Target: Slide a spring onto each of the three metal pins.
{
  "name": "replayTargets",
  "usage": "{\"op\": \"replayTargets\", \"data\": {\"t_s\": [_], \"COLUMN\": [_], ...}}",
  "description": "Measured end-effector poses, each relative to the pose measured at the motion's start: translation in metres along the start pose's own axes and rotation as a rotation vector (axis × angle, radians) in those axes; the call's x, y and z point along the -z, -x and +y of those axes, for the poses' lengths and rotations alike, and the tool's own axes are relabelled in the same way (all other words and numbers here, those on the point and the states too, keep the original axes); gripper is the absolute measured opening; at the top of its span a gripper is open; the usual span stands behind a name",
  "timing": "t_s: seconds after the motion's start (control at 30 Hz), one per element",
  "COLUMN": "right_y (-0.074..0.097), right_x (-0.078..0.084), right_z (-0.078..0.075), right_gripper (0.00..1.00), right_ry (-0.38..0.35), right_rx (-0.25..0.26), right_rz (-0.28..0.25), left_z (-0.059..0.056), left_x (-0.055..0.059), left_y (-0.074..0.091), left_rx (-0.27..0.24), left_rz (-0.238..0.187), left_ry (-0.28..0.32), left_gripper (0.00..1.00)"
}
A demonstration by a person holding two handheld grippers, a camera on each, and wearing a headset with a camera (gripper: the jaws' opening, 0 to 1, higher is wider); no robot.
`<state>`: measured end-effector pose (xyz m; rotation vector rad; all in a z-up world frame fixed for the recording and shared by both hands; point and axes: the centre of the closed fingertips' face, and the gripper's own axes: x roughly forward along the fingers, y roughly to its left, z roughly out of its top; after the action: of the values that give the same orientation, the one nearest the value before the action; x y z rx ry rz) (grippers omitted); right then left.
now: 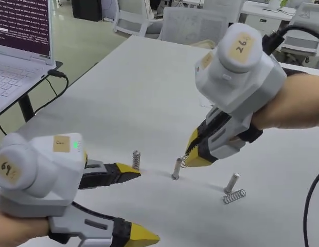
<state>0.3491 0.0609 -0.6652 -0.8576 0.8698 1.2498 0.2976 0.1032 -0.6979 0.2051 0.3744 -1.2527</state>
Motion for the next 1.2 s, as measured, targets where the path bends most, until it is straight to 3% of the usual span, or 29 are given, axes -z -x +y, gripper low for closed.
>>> {"op": "replayTargets", "data": {"t_s": [0.33, 0.57, 0.87, 1.2], "right_y": [-0.001, -0.007, -0.028, -0.049], "right_x": [0.004, 0.006, 0.018, 0.021], "right_z": [-0.027, -0.036, -0.047, -0.057], "right_gripper": [0.09, 0.09, 0.09, 0.09], "right_ry": [0.016, 0.022, 0.045, 0.040], "right_rx": [0.011, -0.007, -0.037, -0.076], "right_rz": [0.058, 0.094, 0.186, 0.223], "left_z": [0.003, 0.002, 0.002, -0.001], "left_x": [0.003, 0.006, 0.008, 0.011], "left_y": [0.005, 0.004, 0.002, 0.002], "left_rx": [-0.025, -0.029, -0.024, -0.019], "left_rz": [0.004, 0.020, 0.032, 0.043], "left_ry": [-0.009, -0.025, -0.034, -0.044], "left_gripper": [0.64, 0.63, 0.62, 0.61]}}
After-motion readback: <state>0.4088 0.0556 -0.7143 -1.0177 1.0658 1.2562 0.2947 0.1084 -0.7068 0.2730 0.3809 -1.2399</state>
